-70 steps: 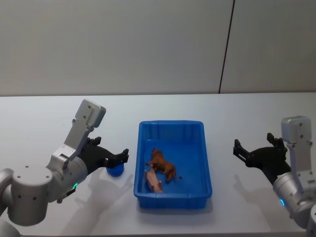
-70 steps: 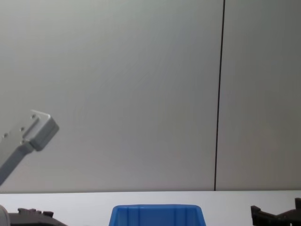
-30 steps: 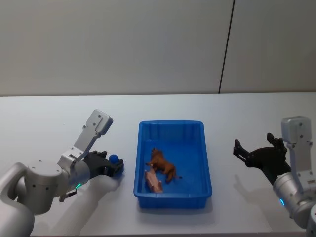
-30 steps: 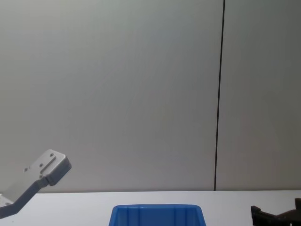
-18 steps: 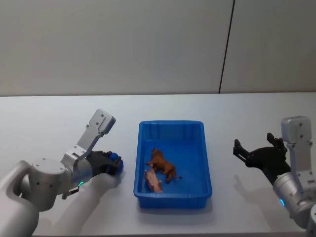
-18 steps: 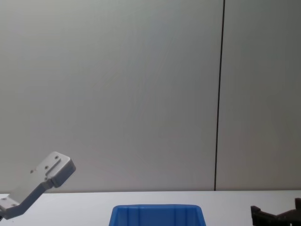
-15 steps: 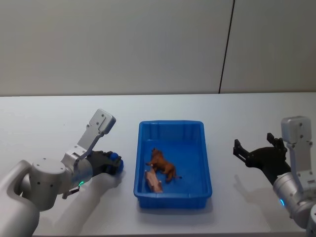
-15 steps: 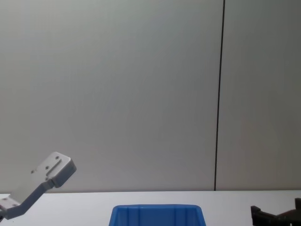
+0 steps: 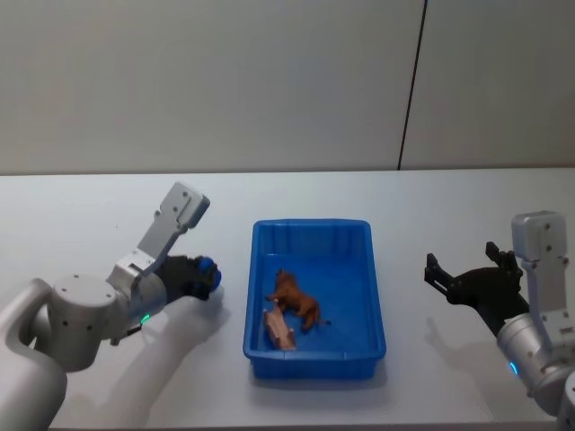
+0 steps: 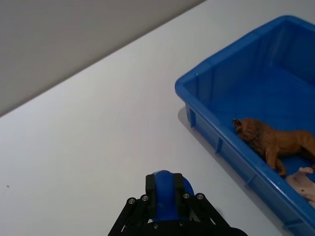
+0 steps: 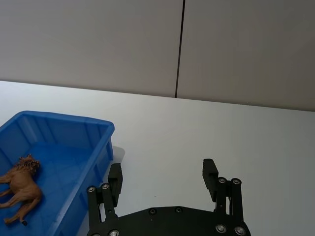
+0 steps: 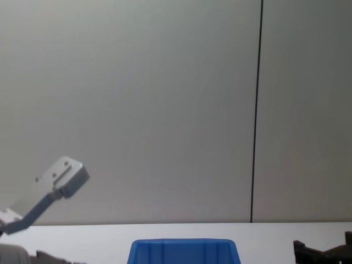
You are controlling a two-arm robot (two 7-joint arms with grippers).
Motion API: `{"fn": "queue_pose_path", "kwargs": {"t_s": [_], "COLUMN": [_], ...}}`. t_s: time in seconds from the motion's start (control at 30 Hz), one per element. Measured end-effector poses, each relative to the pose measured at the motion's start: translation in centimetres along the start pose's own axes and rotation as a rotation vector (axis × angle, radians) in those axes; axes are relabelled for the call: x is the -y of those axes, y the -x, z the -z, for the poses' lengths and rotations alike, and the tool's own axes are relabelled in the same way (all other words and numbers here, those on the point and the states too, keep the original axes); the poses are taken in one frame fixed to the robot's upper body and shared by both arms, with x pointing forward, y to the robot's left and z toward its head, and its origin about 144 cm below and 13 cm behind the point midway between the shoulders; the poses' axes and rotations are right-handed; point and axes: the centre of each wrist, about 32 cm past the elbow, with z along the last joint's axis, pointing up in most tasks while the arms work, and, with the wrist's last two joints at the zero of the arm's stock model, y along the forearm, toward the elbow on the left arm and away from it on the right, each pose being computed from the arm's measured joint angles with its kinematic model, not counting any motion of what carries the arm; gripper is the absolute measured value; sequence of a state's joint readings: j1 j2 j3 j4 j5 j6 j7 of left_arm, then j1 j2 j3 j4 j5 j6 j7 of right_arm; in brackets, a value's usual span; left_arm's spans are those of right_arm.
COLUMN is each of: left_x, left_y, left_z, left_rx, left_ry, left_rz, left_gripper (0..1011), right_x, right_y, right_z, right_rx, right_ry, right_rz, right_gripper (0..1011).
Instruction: Pick up the two dolls from the table and place them into the box.
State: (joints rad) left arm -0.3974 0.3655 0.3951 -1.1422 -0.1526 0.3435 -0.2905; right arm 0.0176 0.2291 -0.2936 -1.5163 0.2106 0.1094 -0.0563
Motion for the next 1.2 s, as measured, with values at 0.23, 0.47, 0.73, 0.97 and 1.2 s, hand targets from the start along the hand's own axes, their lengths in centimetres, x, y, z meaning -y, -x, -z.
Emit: {"fn": "queue_pose_path", "kwargs": {"t_s": [0.23, 0.47, 0.73, 0.97, 1.2], "left_x": [-1.2, -2.6, -3.6, -3.9, -3.8], "left_y": [-0.2, -0.4, -0.6, -0.8, -0.9], "left_z": [-1.9, -4.2, -6.5, -7.8, -8.8], "left_rx": [0.043, 0.088, 0.119, 0.121, 0.121], "left_ry": [0.064, 0.153, 0.269, 0.349, 0.413], "left_rz": [-0.030, -0.044, 0.003, 0.077, 0.173], "left_gripper": [180, 149, 109, 104, 103], "right_x": [0.0, 0.0, 0.0, 0.0, 0.0], "right_y": [0.0, 0.0, 0.0, 0.0, 0.0], "right_z": [0.0, 0.0, 0.0, 0.0, 0.0], "right_rx": [0.000, 0.000, 0.000, 0.000, 0.000], "right_ry": [0.000, 0.000, 0.000, 0.000, 0.000], "right_rz": [0.000, 0.000, 0.000, 0.000, 0.000], "right_gripper": [1001, 1001, 1001, 1001, 1001]}}
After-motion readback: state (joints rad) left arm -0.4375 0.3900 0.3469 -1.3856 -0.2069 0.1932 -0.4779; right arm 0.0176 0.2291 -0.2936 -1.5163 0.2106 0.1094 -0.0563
